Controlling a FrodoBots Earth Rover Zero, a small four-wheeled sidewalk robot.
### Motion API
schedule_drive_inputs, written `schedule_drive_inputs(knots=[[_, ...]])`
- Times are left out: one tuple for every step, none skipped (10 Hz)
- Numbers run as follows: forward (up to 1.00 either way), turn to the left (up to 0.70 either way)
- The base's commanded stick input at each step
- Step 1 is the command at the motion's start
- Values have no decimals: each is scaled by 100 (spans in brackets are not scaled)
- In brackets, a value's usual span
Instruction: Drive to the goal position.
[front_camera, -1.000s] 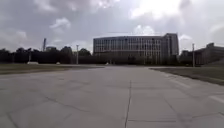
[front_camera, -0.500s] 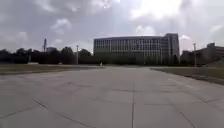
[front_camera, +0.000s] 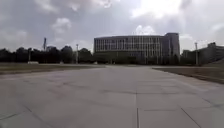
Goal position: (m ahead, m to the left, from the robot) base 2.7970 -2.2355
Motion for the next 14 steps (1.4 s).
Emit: schedule_drive_inputs(knots=[[50, -52], [50, -52], [50, -3], [50, -2], [50, -2], [50, -2], [50, -2], [50, -2], [50, -2], [50, -2], [50, -2], [50, -2], [50, -2], [50, -2]])
